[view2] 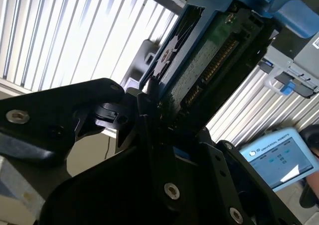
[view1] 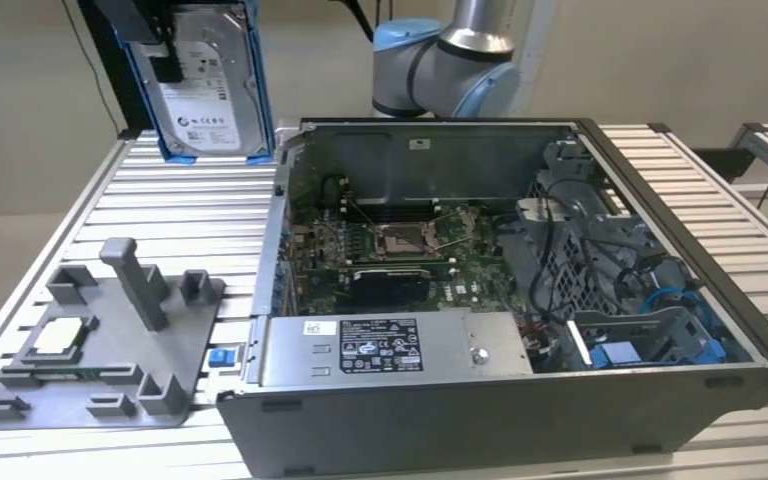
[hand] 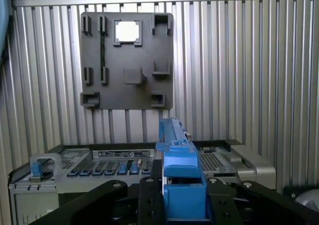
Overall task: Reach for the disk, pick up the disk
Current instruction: 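Pick up the disk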
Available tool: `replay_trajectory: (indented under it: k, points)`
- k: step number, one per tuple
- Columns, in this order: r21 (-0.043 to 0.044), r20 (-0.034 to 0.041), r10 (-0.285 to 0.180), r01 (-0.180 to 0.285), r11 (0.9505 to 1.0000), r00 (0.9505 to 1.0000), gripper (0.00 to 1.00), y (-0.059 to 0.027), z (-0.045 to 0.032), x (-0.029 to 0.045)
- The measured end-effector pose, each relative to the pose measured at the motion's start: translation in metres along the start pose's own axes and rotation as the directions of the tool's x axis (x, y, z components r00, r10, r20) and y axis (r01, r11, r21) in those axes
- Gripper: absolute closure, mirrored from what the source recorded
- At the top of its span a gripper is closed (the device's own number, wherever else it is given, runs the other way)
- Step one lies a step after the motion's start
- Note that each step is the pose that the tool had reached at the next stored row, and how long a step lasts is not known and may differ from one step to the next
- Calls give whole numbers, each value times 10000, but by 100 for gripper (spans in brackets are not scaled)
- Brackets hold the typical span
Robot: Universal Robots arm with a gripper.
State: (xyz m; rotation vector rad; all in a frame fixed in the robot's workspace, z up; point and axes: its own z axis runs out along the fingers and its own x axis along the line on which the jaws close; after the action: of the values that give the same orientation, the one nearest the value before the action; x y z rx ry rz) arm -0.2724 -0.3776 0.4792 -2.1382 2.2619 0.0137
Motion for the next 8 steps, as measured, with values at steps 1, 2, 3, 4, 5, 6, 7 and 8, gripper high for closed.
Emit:
replay_trajectory:
  k: [1, 2, 3, 4, 5, 6, 7, 8]
  points:
    - [0, 0, 0, 0, 10000, 10000, 100, -25, 1, -1]
    - [-2, 0, 0, 0, 10000, 10000, 100, -54, 1, -2]
    - [-2, 0, 0, 0, 10000, 10000, 100, -80, 1, -3]
    - [-3, 0, 1, -1, 10000, 10000, 100, -106, 1, -4]
    - [-4, 0, 2, -2, 10000, 10000, 100, -132, 2, -5]
    - [-5, -1, 1, -1, 10000, 10000, 100, -158, 2, -6]
    - [-4, 0, 1, -1, 10000, 10000, 100, -182, 3, -7]
    - [-5, 0, 1, -1, 10000, 10000, 100, -210, 3, -7]
